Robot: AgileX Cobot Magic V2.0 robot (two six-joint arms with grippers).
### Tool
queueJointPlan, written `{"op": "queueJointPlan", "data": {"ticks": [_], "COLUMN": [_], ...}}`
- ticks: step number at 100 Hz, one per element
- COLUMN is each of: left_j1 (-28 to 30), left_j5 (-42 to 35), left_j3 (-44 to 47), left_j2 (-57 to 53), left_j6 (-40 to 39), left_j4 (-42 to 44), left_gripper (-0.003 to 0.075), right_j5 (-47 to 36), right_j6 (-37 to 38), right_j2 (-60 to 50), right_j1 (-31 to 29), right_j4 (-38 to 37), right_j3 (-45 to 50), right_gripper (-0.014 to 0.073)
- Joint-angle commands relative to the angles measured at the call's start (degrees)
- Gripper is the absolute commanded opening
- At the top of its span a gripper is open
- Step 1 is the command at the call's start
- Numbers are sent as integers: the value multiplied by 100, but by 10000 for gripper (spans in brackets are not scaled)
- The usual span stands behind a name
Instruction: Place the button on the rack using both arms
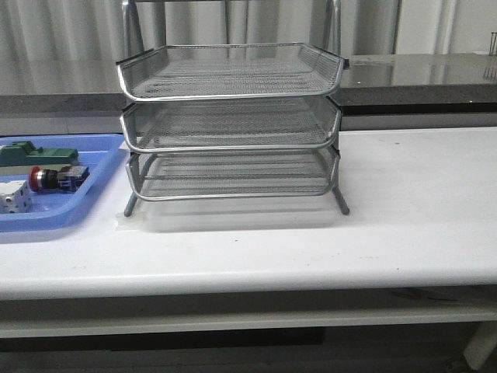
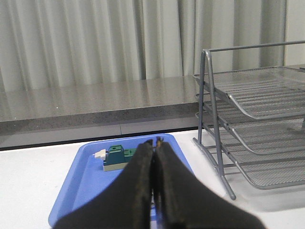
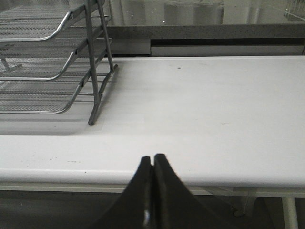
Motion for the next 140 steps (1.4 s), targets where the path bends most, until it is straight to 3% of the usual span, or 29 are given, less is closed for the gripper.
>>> {"op": "queueJointPlan", "data": {"ticks": [1, 85, 108, 121, 140], "left_j1": [14, 14, 14, 14, 14], "left_j5": [-418, -418, -418, -418, -418], "left_j3": [316, 316, 316, 316, 316], "left_j2": [-187, -187, -187, -187, -187], "left_j6": [-62, -62, -62, -62, -62], "left_j4": [-30, -30, -30, -30, -30], "left_gripper": [-21, -21, -21, -21, -21], "right_j5": [-458, -690, -1372, -1048, 132], "right_j6": [-60, -60, -60, -60, 7], "right_j2": [-84, -84, -84, -65, 388], "right_j1": [-28, -33, -33, -33, -33], "right_j4": [-64, -117, -117, -117, -117], "right_j3": [-109, -109, -196, -603, -1676], "right_gripper": [-57, -57, -57, -57, -57]}}
